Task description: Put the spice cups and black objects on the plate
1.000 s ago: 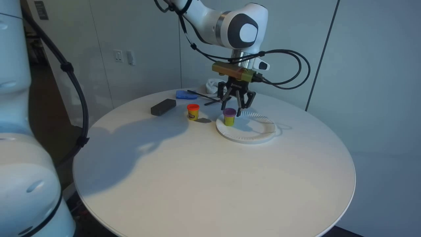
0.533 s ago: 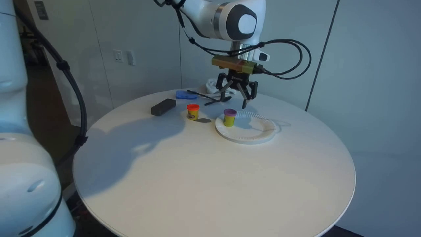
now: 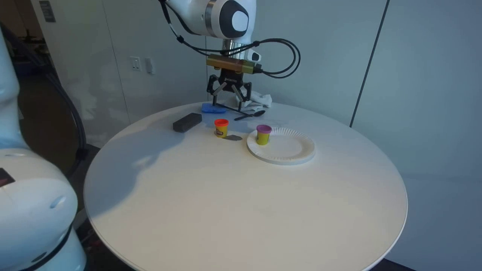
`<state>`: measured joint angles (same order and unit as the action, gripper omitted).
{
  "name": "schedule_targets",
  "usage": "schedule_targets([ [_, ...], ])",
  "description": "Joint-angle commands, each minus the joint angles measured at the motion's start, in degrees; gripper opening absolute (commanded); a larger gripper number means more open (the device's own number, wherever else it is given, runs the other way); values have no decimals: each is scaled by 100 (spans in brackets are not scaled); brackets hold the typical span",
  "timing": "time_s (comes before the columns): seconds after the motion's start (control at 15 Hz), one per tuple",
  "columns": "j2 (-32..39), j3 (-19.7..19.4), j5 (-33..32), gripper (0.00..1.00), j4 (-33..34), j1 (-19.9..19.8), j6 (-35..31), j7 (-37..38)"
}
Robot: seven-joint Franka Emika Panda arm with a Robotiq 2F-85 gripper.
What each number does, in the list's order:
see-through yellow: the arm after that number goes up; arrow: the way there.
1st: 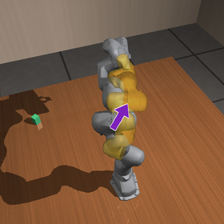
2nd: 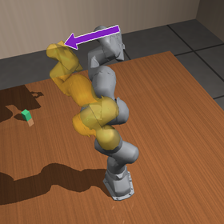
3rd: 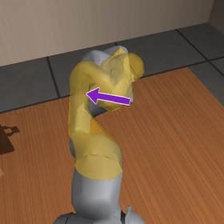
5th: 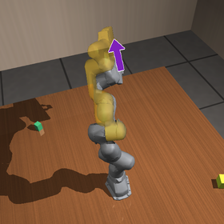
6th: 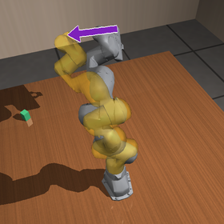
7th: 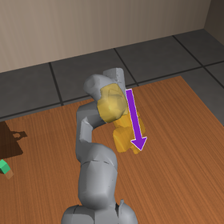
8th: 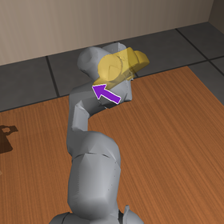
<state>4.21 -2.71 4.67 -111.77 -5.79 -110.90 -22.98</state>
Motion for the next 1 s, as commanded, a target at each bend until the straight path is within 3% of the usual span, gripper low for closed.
schedule_targets([
  [0.0, -164, 161, 108, 100, -194, 240, 488, 179],
  [0.13, -277, 228, -69, 100, -400, 370, 441, 528],
  [0.2, -378, 239, -504, 100, -600, 459, 61, 1072],
  [0.53, -695, 243, -1770, 100, -1149, 567, -504, 2558],
  [0.73, -805, 228, -1796, 100, -1411, 525, -761, 3047],
  [0.93, -850, 166, -1709, 100, -1629, 459, -1141, 3071],
])
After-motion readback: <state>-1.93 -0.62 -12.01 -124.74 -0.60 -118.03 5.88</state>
